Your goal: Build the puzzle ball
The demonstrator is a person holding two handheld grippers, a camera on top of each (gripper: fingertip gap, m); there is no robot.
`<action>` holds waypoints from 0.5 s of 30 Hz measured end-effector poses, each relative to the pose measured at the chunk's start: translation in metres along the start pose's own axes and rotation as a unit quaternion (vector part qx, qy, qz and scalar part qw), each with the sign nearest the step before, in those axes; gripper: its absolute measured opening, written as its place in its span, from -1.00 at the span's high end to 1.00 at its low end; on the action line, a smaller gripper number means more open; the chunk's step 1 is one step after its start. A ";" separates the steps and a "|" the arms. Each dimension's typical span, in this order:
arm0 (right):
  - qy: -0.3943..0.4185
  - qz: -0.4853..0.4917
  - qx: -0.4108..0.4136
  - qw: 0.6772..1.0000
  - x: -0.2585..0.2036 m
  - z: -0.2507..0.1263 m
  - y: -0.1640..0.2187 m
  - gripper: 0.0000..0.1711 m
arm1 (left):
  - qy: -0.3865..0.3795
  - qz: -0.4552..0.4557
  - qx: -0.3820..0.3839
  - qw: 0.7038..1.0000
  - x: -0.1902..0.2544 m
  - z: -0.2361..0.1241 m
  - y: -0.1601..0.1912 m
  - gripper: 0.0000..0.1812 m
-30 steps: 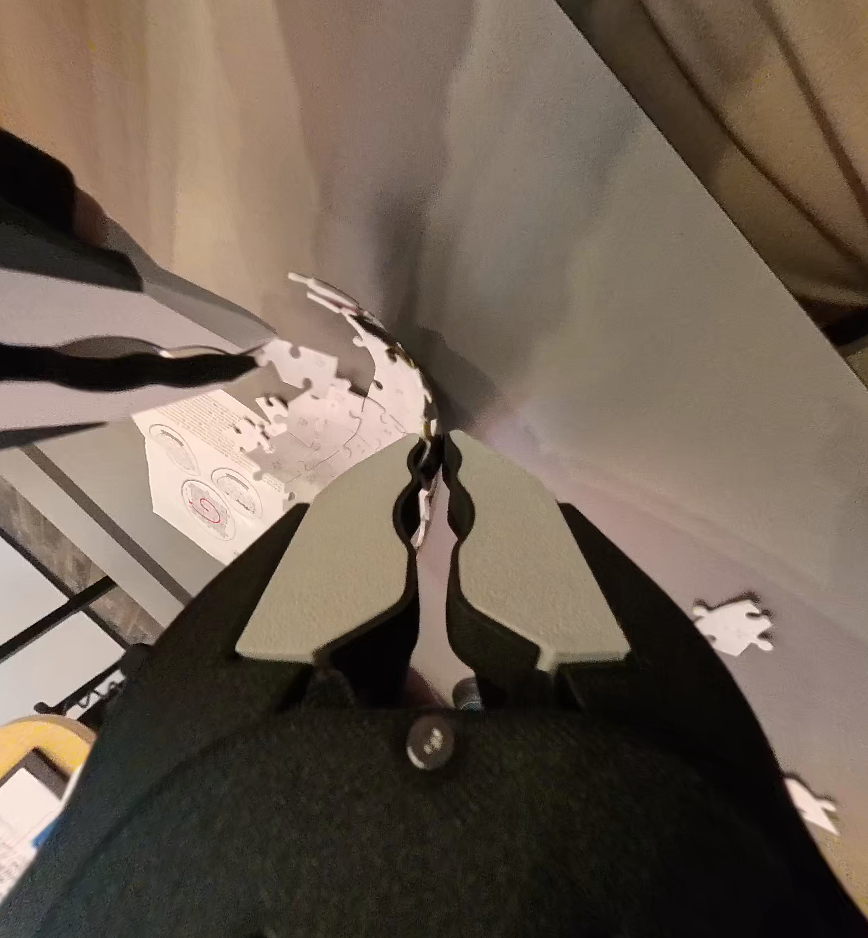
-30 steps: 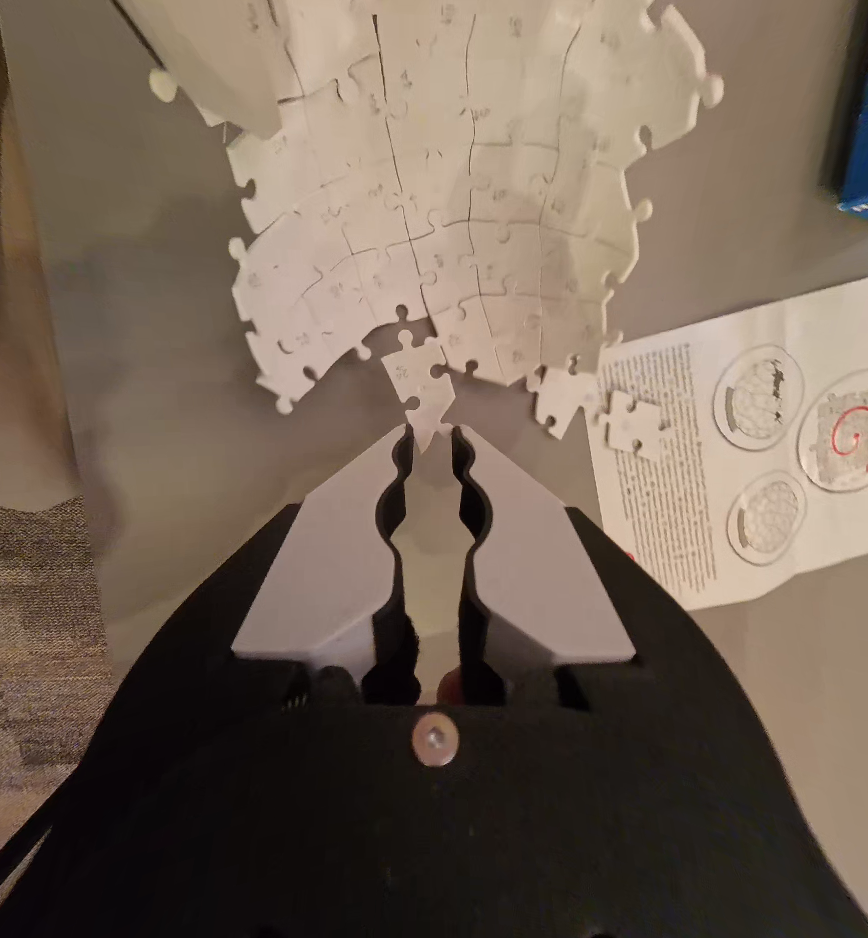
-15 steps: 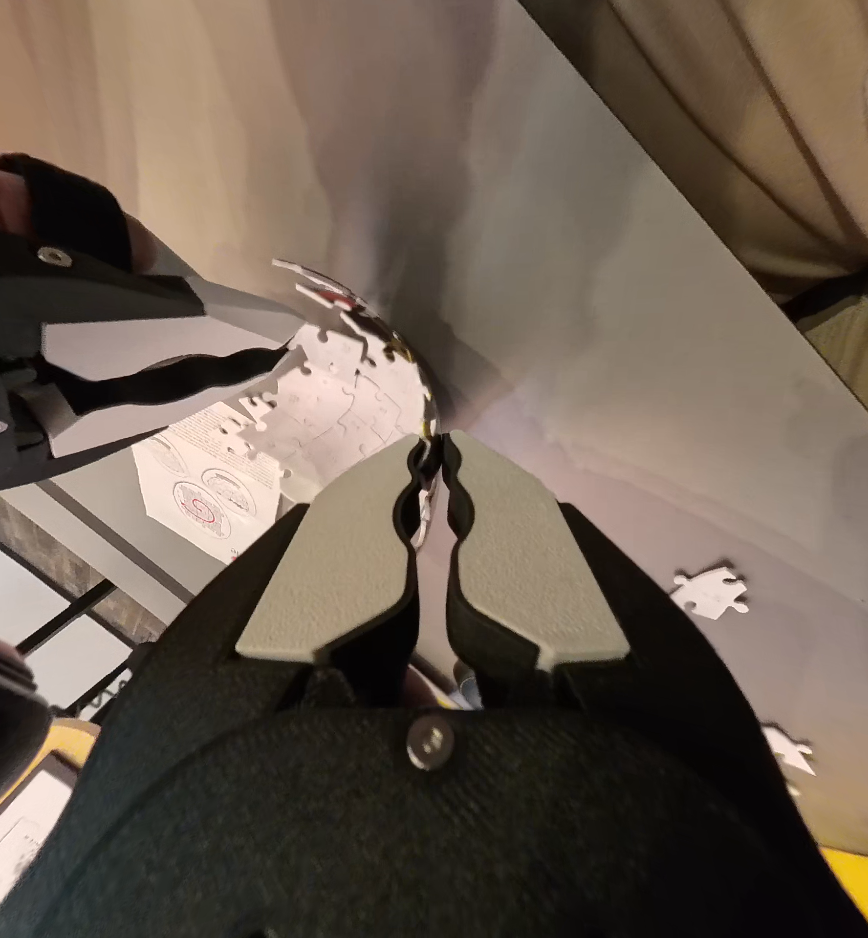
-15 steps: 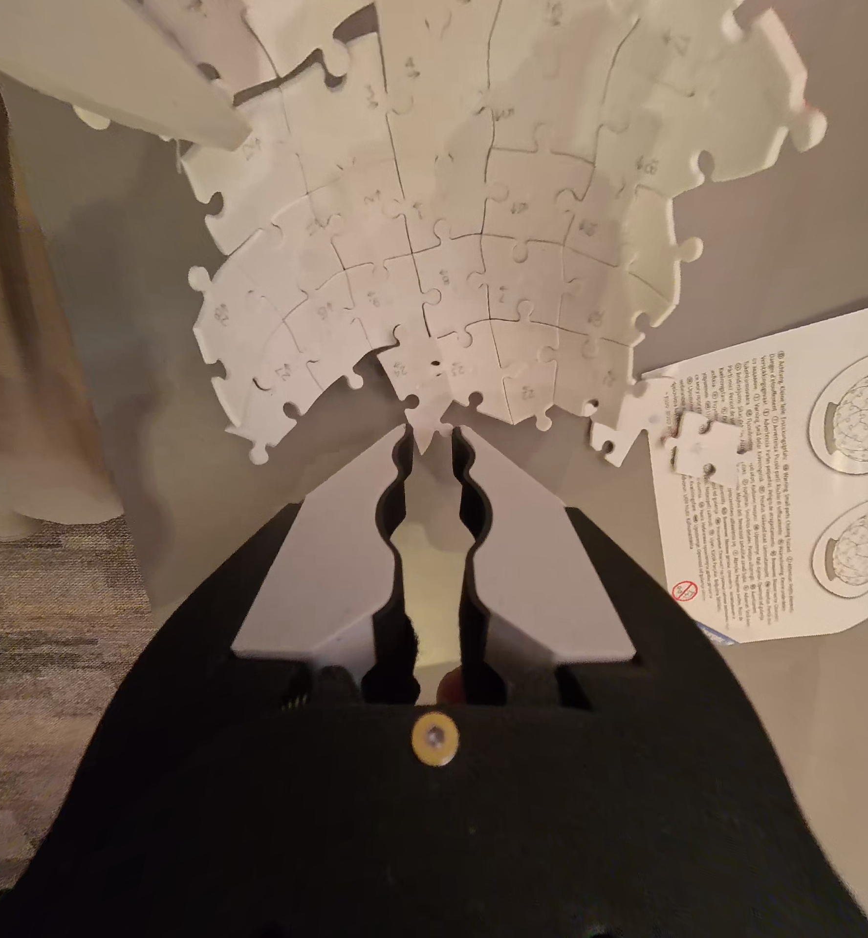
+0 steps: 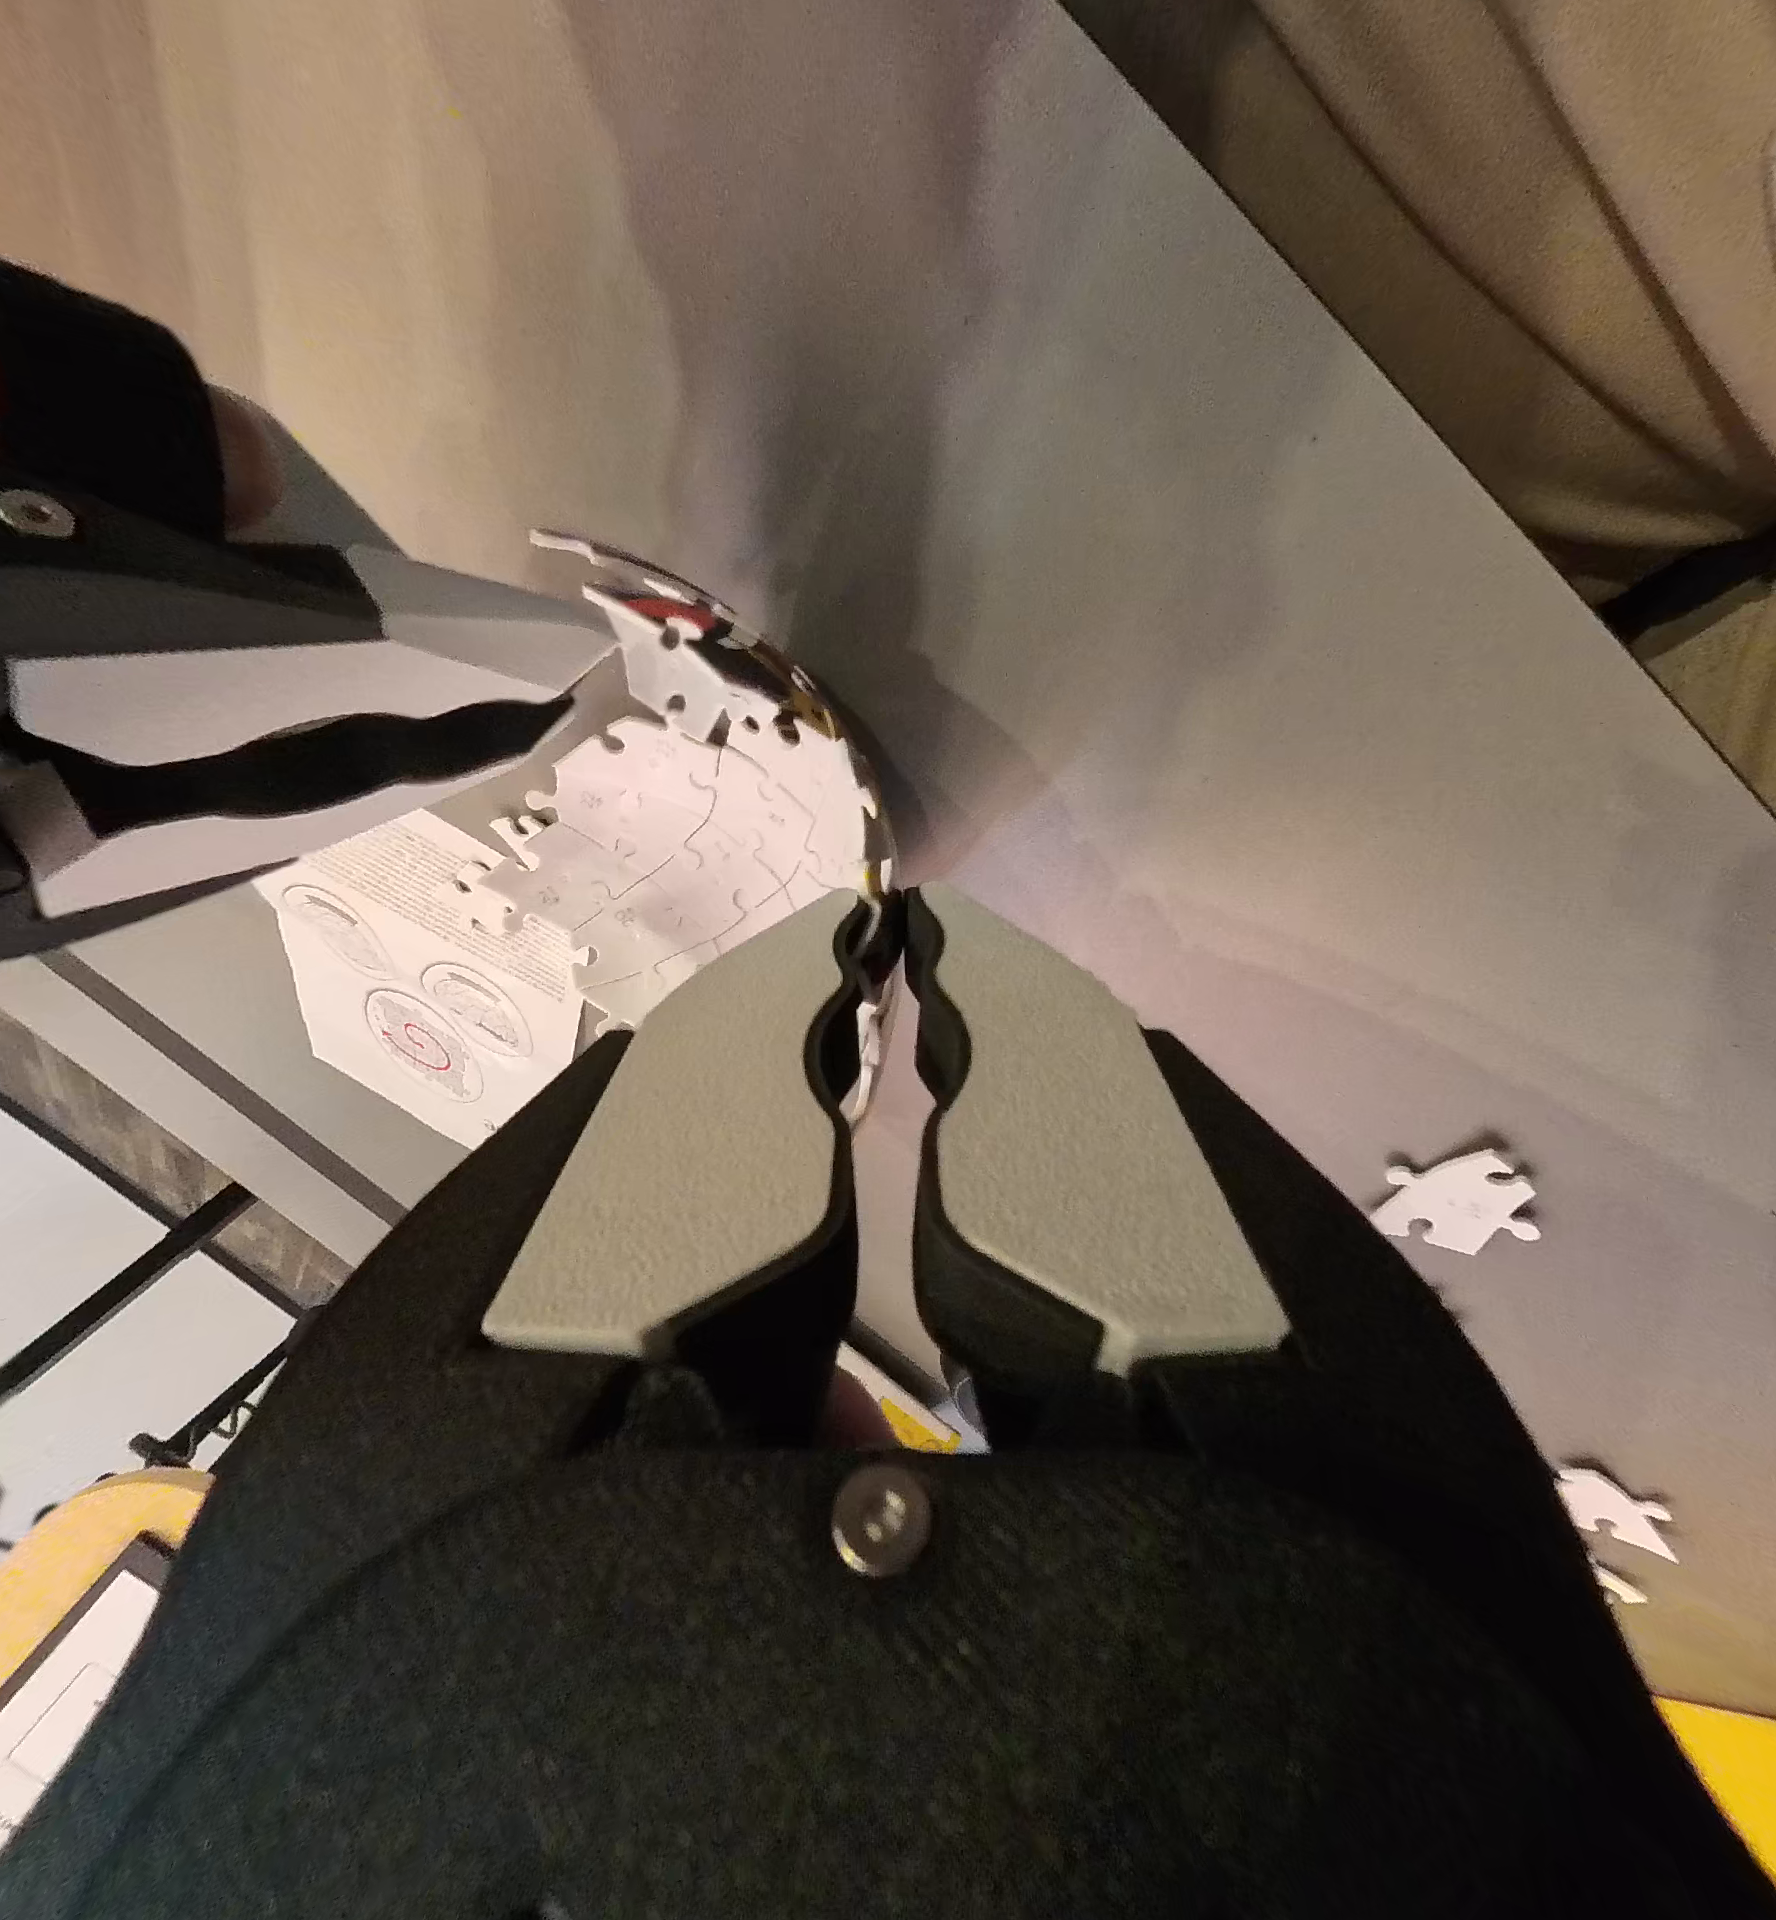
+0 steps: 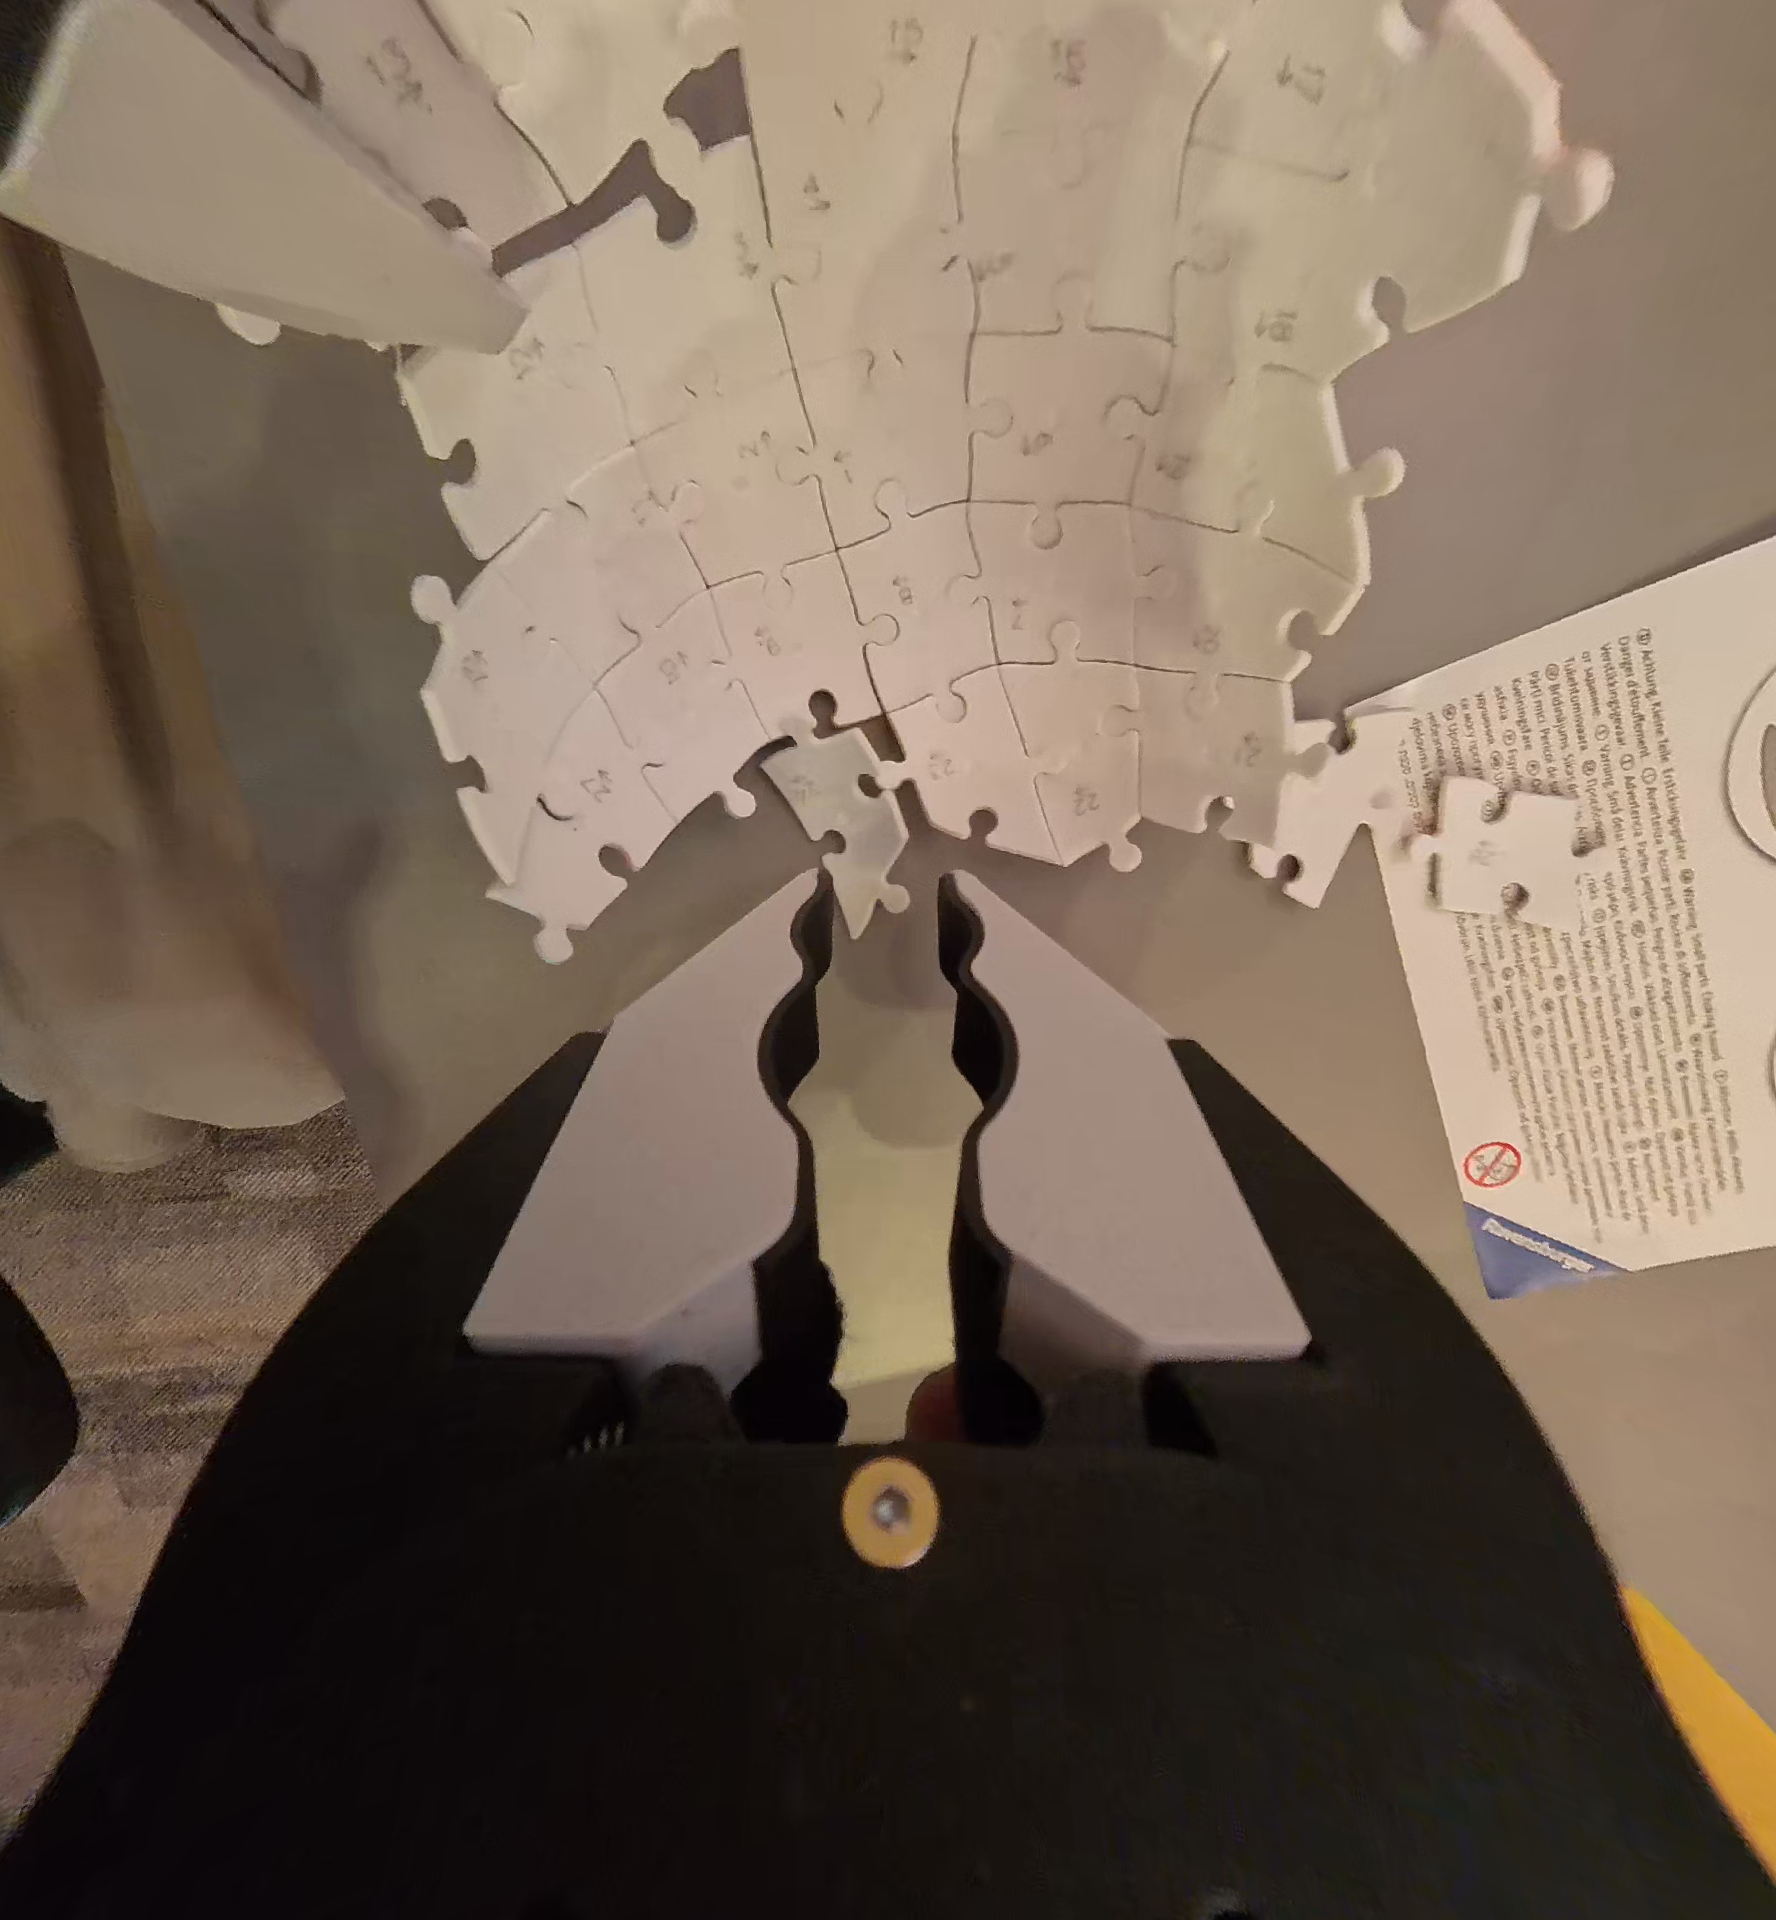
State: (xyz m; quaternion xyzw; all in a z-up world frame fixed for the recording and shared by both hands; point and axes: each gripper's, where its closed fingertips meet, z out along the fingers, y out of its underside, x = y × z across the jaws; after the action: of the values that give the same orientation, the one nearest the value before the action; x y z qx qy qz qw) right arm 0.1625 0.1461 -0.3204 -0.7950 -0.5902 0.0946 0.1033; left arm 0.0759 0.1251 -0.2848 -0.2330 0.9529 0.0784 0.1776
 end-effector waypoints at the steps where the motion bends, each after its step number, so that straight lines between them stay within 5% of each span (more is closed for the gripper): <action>1: 0.004 0.002 0.004 1.000 0.001 -0.002 0.000 0.79 | 0.000 0.001 -0.002 1.000 0.000 0.000 0.001 0.95; 6: 0.001 -0.020 0.070 0.997 -0.008 -0.008 -0.018 0.96 | 0.002 0.008 -0.009 1.000 0.000 0.000 0.001 0.95; 15: 0.004 -0.032 0.058 0.998 -0.008 0.014 -0.012 1.00 | 0.000 0.020 -0.015 1.000 -0.001 0.000 -0.001 0.95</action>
State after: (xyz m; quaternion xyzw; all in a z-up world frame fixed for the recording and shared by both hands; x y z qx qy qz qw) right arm 0.1452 0.1431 -0.3303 -0.7689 -0.6082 0.1221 0.1550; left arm 0.0766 0.1248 -0.2841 -0.2169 0.9561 0.0957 0.1725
